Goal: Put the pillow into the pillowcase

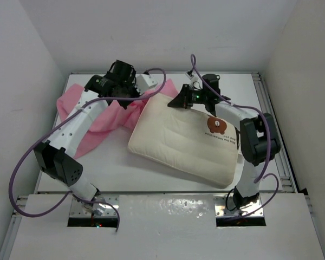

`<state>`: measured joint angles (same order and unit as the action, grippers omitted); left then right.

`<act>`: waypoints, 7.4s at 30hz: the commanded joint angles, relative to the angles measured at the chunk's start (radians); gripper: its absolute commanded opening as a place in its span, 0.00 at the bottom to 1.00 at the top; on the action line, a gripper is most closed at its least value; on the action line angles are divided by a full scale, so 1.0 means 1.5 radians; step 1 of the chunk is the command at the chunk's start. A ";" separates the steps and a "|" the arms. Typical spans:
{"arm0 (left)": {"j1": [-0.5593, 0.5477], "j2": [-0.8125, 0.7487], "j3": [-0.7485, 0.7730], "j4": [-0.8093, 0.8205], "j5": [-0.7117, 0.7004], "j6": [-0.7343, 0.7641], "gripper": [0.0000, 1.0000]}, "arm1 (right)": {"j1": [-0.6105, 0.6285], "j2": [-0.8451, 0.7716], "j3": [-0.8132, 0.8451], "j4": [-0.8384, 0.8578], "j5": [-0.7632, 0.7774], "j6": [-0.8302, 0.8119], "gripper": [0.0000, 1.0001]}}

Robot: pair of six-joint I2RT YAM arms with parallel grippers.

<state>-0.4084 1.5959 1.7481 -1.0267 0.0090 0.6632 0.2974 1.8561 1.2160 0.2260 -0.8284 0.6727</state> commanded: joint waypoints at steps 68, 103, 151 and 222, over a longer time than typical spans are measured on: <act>0.086 0.101 -0.138 0.203 -0.068 -0.215 0.26 | 0.246 0.115 0.041 -0.034 0.213 -0.118 0.00; 0.116 0.215 0.061 0.054 -0.135 -0.212 0.00 | 0.292 -0.061 -0.048 -0.231 0.222 -0.316 0.00; 0.111 0.219 0.112 0.037 -0.060 -0.208 0.00 | -0.077 0.129 0.150 -0.400 0.081 -0.305 0.00; -0.037 0.212 -0.005 0.056 -0.001 -0.221 0.48 | 0.040 -0.059 -0.032 -0.111 0.295 -0.112 0.83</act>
<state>-0.4648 1.9160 1.7554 -0.9874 0.0547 0.3527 0.3889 1.8374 1.1198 0.1432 -0.3908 0.5602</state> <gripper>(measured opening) 0.477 0.816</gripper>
